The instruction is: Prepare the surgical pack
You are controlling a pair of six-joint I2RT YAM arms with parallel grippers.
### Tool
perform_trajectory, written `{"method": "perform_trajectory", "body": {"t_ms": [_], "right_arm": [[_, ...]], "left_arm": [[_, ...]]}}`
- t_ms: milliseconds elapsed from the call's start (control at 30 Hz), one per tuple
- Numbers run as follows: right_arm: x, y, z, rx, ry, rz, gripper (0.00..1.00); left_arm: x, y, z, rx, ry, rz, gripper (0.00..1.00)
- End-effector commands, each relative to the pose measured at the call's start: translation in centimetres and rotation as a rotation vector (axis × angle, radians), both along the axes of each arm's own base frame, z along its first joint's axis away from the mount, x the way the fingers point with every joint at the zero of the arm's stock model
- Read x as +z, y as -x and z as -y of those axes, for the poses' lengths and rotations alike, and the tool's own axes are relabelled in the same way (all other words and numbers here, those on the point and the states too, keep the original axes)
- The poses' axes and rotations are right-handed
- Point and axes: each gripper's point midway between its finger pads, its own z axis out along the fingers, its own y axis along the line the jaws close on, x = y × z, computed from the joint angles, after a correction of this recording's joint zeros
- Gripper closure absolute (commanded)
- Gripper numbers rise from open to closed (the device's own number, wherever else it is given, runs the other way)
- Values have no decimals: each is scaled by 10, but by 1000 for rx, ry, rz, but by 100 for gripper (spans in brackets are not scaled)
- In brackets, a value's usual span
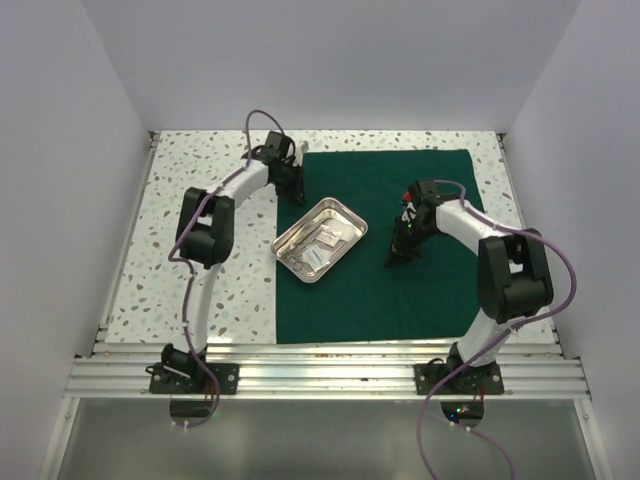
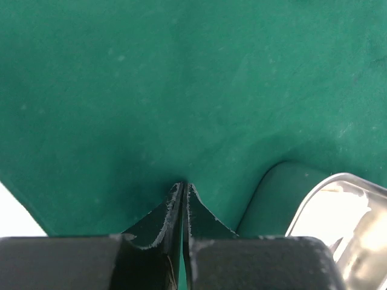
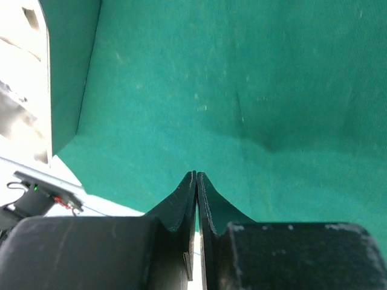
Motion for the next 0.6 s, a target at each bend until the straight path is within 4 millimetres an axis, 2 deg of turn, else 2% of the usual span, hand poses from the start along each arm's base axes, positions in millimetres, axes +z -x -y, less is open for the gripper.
{"method": "perform_trajectory", "body": {"t_ms": [0,33,100,200,233,300,333,400,533,567], "right_arm": [[-6,-20,-2,5,53,42,94],[-7,-23,-3,10,58,49,94],[-14,-24,-7,32,76,42,94],[-12,-32,-15,54,80,58,95],[-13,-37,-17,57,85,63,95],[-11,-40,-23,74,86,72,95],[-11,-45,-26,79,84,76,95],[-12,-46,-30,90,84,72,95],[-12,-55,-37,108,80,82,94],[-16,-55,-40,115,80,73,94]], "left_arm": [[3,2,-20,38,12,-22,94],[-3,7,-25,50,-10,-41,94],[-20,14,-47,110,-97,-82,94],[-40,33,-80,189,-175,-193,98],[-51,49,-91,206,-201,-249,99],[-55,59,-113,261,-216,-287,100],[-65,73,-123,276,-231,-328,100],[-68,81,-141,313,-245,-353,100],[-81,114,-172,364,-274,-448,100],[-75,116,-176,377,-271,-438,100]]}}
